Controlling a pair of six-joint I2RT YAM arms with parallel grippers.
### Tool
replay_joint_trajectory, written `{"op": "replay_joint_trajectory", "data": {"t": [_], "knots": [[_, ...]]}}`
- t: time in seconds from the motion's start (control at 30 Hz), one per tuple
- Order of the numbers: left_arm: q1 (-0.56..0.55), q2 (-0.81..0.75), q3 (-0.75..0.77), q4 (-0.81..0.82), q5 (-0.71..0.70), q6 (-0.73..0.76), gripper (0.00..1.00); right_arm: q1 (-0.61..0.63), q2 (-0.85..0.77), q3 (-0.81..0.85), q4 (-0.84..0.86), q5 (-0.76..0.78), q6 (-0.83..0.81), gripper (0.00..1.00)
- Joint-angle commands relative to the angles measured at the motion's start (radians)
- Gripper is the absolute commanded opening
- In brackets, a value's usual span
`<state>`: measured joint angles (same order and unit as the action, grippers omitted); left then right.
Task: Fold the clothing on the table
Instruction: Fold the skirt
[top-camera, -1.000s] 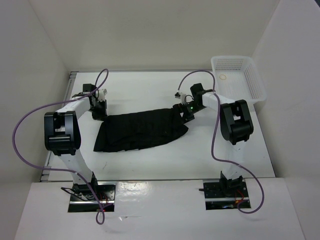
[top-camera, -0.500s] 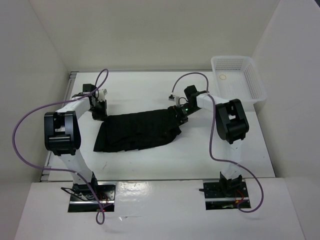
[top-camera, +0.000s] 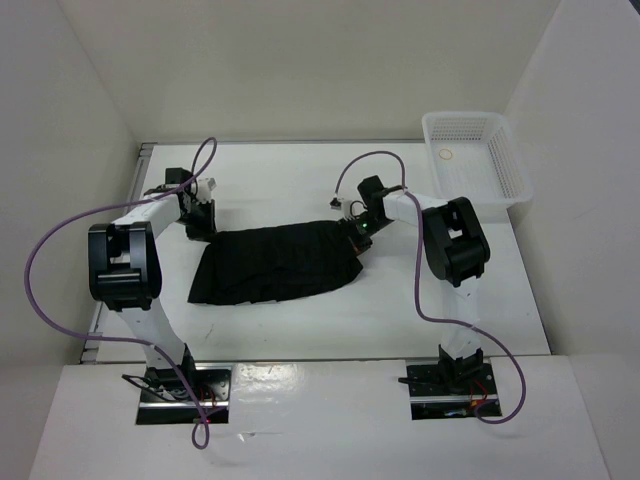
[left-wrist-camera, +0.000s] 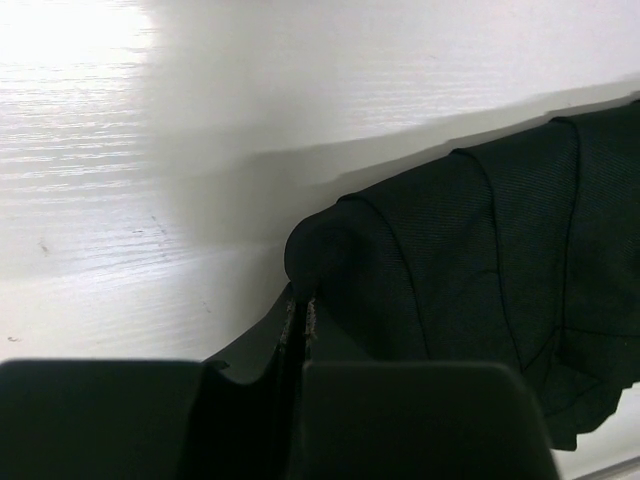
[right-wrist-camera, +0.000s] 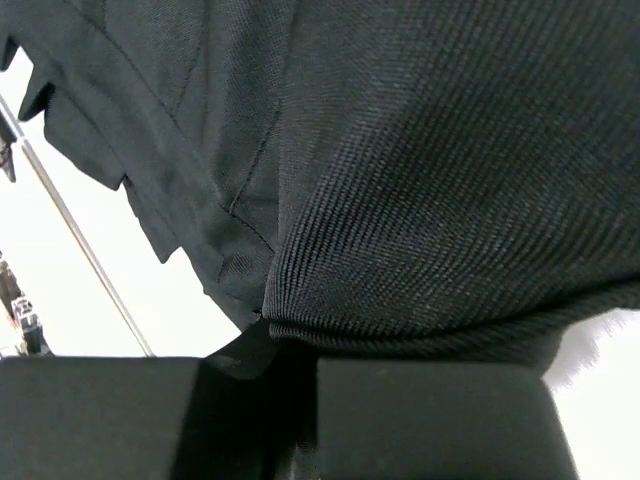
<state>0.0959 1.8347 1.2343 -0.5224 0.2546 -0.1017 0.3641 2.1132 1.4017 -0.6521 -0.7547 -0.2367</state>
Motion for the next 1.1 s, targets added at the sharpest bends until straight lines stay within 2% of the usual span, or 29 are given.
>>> {"op": "replay_joint_trajectory", "data": {"t": [0.0, 0.1, 0.37, 0.63, 0.73, 0.87, 1.07], "knots": [[0.007, 0.023, 0.011, -0.013, 0.08, 0.023, 0.0, 0.007, -0.024, 0.017, 0.061, 0.149, -0.001, 0.01], [0.007, 0.052, 0.033, -0.022, 0.116, 0.043, 0.0, 0.007, -0.064, 0.028, 0.072, 0.268, 0.014, 0.0], [-0.1, 0.139, 0.097, -0.022, 0.16, 0.053, 0.0, 0.007, -0.073, 0.152, 0.072, 0.494, -0.006, 0.0], [-0.11, 0.204, 0.139, 0.009, 0.25, 0.053, 0.0, 0.007, -0.025, 0.288, 0.083, 0.696, -0.049, 0.0], [-0.11, 0.216, 0.139, 0.018, 0.241, 0.053, 0.0, 0.019, -0.016, 0.326, 0.072, 0.774, -0.058, 0.0], [-0.11, 0.216, 0.139, 0.018, 0.241, 0.053, 0.0, 0.094, -0.042, 0.362, 0.045, 0.902, -0.067, 0.0], [-0.119, 0.216, 0.129, 0.027, 0.264, 0.043, 0.0, 0.309, -0.029, 0.456, -0.036, 1.106, -0.056, 0.01]]}}
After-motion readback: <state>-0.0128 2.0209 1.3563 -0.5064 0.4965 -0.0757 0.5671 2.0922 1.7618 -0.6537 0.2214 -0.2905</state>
